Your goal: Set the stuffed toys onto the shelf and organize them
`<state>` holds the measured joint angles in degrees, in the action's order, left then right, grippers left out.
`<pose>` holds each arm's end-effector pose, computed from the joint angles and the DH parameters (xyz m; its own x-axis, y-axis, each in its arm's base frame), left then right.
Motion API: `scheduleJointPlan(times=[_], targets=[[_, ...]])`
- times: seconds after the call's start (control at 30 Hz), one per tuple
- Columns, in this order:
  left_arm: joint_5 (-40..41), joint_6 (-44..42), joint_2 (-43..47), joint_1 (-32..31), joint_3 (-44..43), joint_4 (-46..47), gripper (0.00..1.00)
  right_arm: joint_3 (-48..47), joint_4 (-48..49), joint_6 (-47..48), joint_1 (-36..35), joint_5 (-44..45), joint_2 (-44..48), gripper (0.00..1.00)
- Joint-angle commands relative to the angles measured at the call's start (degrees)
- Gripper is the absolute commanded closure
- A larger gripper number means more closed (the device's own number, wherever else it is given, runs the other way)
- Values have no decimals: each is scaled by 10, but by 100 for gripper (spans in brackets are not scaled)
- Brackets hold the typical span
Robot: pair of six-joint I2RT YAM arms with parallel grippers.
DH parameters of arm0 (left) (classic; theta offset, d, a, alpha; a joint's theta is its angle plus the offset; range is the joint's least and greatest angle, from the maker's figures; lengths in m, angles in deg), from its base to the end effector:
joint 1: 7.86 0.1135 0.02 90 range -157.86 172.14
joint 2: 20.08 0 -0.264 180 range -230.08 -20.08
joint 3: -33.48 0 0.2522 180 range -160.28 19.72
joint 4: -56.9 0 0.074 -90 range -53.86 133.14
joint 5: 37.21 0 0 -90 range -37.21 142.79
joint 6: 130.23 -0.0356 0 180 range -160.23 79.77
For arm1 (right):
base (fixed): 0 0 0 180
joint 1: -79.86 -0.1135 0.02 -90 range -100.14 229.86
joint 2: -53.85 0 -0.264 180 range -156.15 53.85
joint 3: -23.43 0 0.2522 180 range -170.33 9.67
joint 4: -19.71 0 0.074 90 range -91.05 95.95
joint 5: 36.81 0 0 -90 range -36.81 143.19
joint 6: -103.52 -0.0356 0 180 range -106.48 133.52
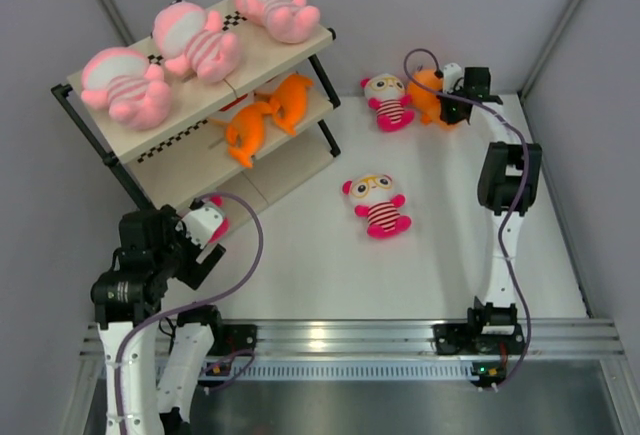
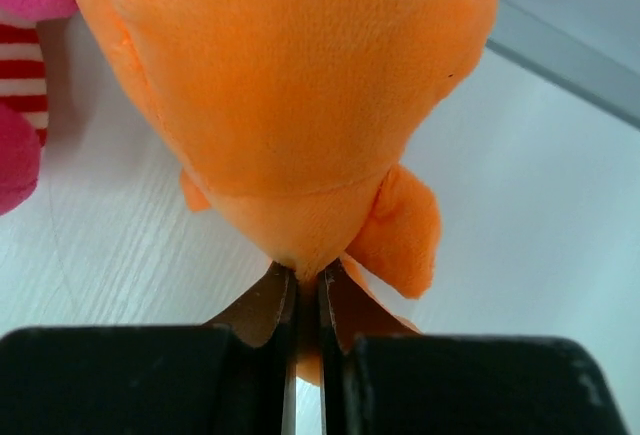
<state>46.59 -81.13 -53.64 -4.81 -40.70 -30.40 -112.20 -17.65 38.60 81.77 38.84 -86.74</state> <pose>0.0666 -0.0003 0.3440 -0.5353 0.6233 -0.5700 0.4916 0.7787 0.3898 0.5554 -0.0097 0.1863 -0.5455 -0.3927 -0.7404 -0.4219 0.8920 -0.1623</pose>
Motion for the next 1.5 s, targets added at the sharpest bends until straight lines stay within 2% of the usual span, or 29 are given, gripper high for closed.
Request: scheduleJointPlan(times=[0.0,0.2,0.27,0.37,0.43,0.53,0.63,0.7,0.8,0.93,1.03,1.2,1.27,1.47], targets=[[-23,-3,10,5,-26,21,1,24,14,-47,5,6,91,100],[-46,31,14,5,-50,20,1,108,14,-160,10,-29,277,100],[-60,38,16,5,-58,21,1,161,14,-190,6,-38,369,100],[-86,61,13,5,-76,22,2,252,22,-243,0,-103,490,100],[-101,68,14,4,-93,22,2,297,-6,-246,-8,-169,563,100],[-131,37,27,5,-110,23,1,346,-57,-240,-70,-201,637,100],[-134,-12,45,5,-119,23,1,390,-73,-246,-200,-218,682,100],[-122,-22,51,5,-124,22,1,415,-59,-303,-251,-239,693,100],[-130,-54,86,5,-105,22,1,430,-51,-346,-385,-207,688,100],[-147,-111,120,5,-82,22,1,427,-25,-405,-493,-180,650,100],[-152,-173,144,5,-53,23,1,395,-26,-408,-561,-191,599,100],[-137,-354,172,5,-1,24,1,309,-57,-409,-612,-191,516,100],[-127,-398,173,5,8,32,2,288,-69,-404,-627,-183,501,100],[-157,-439,175,5,-1,61,1,206,-144,-370,-660,-161,441,100]])
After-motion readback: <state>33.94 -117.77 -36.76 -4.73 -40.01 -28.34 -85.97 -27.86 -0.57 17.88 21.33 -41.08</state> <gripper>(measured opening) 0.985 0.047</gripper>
